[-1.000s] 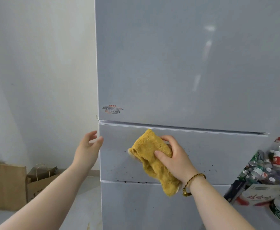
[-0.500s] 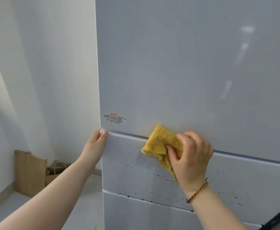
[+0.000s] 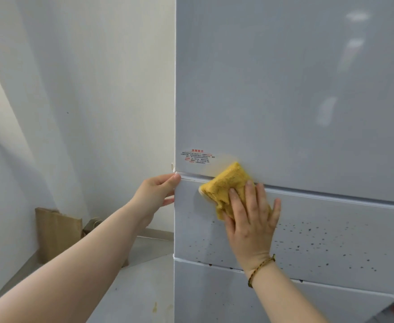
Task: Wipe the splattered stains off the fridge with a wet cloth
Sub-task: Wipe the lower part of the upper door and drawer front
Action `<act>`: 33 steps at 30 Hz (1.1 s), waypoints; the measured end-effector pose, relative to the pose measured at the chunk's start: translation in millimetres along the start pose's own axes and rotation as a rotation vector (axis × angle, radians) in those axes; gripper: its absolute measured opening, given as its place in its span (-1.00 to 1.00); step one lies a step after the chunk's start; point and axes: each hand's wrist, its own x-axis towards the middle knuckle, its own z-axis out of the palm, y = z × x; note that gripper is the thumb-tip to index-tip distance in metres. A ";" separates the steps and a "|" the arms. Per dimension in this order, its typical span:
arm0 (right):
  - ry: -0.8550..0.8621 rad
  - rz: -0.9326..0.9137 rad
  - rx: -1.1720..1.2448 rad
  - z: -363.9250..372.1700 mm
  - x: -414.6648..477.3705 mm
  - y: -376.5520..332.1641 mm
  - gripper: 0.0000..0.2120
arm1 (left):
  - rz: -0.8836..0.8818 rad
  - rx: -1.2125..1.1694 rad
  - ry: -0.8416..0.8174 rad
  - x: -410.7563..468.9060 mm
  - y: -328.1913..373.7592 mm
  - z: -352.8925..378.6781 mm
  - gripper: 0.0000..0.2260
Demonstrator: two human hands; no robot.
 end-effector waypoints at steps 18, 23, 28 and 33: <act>0.109 -0.296 -0.049 3.4 28.0 5.1 -0.75 | -0.065 -0.032 -0.124 8.8 -7.4 -13.6 -0.85; 0.125 -0.258 -0.041 11.1 53.0 -23.7 -0.67 | -0.094 -0.037 -0.128 9.5 -7.3 -13.7 -0.83; 0.105 -0.362 -0.078 1.3 40.7 9.1 -0.66 | -0.086 -0.064 -0.098 7.6 -8.6 -11.4 -0.84; 0.084 -0.211 -0.126 -12.5 14.5 54.9 -0.55 | -0.081 -0.095 -0.051 4.2 -8.9 -6.8 -0.81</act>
